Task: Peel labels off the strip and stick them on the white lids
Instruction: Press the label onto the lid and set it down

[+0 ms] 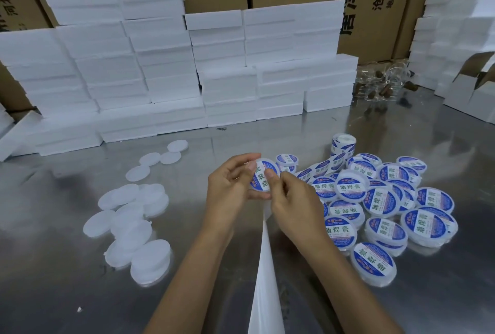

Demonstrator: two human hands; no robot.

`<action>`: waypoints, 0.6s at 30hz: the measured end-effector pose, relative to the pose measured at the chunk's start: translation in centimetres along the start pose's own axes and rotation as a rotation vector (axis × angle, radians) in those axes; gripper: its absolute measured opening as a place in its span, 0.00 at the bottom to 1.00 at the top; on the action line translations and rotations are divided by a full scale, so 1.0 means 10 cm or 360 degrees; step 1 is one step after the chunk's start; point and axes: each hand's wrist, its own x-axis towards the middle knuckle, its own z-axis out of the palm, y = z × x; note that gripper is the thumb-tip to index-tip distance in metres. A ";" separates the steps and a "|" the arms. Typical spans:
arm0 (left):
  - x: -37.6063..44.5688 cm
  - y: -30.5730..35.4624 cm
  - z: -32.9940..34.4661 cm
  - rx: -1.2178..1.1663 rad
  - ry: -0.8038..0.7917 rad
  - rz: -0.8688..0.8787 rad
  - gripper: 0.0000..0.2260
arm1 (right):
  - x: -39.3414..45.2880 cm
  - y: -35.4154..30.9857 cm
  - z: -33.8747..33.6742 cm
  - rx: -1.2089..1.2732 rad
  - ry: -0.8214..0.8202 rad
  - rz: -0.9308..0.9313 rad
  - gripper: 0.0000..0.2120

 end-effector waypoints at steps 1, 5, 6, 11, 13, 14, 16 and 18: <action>0.00 -0.01 0.00 -0.0023 -0.0067 0.0004 0.09 | 0.00 0.01 -0.02 -0.0046 0.0002 -0.0014 0.21; 0.02 -0.03 -0.02 -0.0138 -0.0199 -0.0020 0.17 | 0.07 0.06 -0.12 -0.0197 0.0098 0.0006 0.18; 0.03 -0.04 -0.03 -0.0142 -0.0167 -0.0032 0.17 | 0.09 0.07 -0.16 -0.0197 0.0168 0.0055 0.19; 0.09 -0.12 -0.13 -0.0010 0.0230 -0.0154 0.11 | 0.18 0.31 -0.51 -0.0218 0.0592 0.0309 0.24; 0.12 -0.20 -0.16 0.0100 0.0336 -0.0230 0.11 | 0.18 0.44 -0.62 -0.0305 0.0537 0.0380 0.25; 0.14 -0.24 -0.17 0.0146 0.0358 -0.0256 0.11 | 0.18 0.50 -0.66 -0.0342 0.0479 0.0420 0.26; 0.16 -0.32 -0.18 0.0221 0.0369 -0.0262 0.12 | 0.19 0.58 -0.71 -0.0419 0.0423 0.0497 0.27; 0.19 -0.36 -0.19 0.0283 0.0378 -0.0247 0.13 | 0.19 0.62 -0.73 -0.0500 0.0436 0.0541 0.27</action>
